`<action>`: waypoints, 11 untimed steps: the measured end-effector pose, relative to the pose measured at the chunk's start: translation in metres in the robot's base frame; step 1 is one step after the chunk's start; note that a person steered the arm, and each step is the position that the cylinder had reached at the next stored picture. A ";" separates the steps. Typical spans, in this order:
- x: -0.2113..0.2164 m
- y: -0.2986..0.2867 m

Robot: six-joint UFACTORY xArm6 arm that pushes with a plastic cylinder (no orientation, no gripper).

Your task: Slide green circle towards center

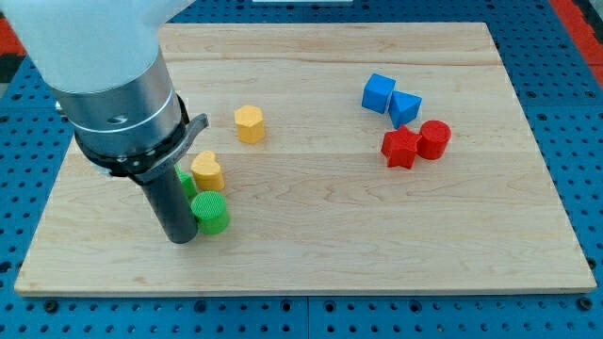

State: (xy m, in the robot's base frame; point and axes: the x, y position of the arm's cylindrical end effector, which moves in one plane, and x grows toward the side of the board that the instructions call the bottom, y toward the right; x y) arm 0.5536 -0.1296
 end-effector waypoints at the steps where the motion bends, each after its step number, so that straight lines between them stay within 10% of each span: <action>1: -0.010 0.001; 11: -0.066 0.087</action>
State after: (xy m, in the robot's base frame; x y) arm 0.4881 -0.0421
